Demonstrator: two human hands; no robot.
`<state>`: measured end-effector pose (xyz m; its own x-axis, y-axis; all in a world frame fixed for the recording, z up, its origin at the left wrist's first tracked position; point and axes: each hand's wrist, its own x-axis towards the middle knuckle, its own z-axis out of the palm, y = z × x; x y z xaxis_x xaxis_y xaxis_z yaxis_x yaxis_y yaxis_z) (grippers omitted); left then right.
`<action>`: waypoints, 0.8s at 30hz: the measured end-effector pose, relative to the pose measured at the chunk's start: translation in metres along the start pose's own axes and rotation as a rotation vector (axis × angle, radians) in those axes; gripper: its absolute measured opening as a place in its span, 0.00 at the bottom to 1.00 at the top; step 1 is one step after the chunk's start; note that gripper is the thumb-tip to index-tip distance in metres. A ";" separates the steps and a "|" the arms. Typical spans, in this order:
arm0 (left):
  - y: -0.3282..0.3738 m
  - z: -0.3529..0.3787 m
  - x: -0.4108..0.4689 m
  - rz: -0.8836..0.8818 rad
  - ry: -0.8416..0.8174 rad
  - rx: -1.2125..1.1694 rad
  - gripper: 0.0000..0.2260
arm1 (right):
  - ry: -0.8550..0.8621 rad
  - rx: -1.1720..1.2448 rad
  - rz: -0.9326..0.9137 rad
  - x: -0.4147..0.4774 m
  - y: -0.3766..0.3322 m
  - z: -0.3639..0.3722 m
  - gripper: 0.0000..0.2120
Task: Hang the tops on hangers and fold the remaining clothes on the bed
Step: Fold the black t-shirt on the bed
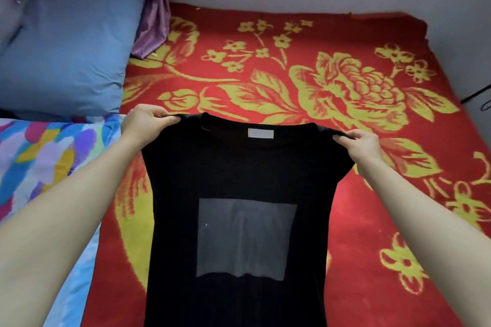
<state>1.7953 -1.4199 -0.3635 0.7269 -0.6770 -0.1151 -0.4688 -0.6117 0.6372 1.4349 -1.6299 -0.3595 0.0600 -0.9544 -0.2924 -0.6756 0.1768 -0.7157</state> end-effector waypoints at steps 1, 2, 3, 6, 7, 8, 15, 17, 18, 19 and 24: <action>0.006 0.001 0.009 0.001 0.044 0.064 0.10 | 0.005 -0.027 -0.014 0.009 -0.008 0.004 0.07; 0.012 0.003 0.022 0.006 0.094 0.113 0.10 | 0.019 -0.063 -0.030 0.022 -0.016 0.010 0.07; 0.018 0.005 0.031 0.012 0.145 0.149 0.12 | 0.039 -0.101 -0.051 0.031 -0.023 0.015 0.08; 0.028 0.027 0.060 -0.031 0.256 0.212 0.17 | 0.043 -0.206 -0.117 0.064 -0.035 0.035 0.12; 0.027 0.038 0.064 -0.067 0.233 0.221 0.20 | -0.005 -0.252 -0.121 0.071 -0.032 0.043 0.16; 0.023 0.050 0.063 -0.106 0.179 0.246 0.26 | -0.062 -0.283 -0.120 0.074 -0.027 0.051 0.22; -0.081 0.164 -0.064 -0.496 -0.301 0.327 0.40 | -0.393 -0.496 0.130 0.019 0.127 0.096 0.33; -0.113 0.185 -0.119 -0.620 -0.391 0.348 0.40 | -0.446 -0.522 0.275 -0.017 0.172 0.096 0.33; -0.128 0.192 -0.145 -0.670 -0.434 0.363 0.40 | -0.472 -0.528 0.335 -0.035 0.193 0.096 0.33; -0.142 0.198 -0.173 -0.716 -0.473 0.379 0.39 | -0.502 -0.540 0.391 -0.056 0.213 0.096 0.34; -0.189 0.206 -0.256 -0.934 -0.468 0.297 0.38 | -0.515 -0.500 0.568 -0.127 0.281 0.101 0.36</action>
<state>1.5942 -1.2150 -0.6113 0.6259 0.0574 -0.7778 0.0220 -0.9982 -0.0560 1.3118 -1.4345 -0.5879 -0.1393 -0.5093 -0.8492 -0.9361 0.3475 -0.0548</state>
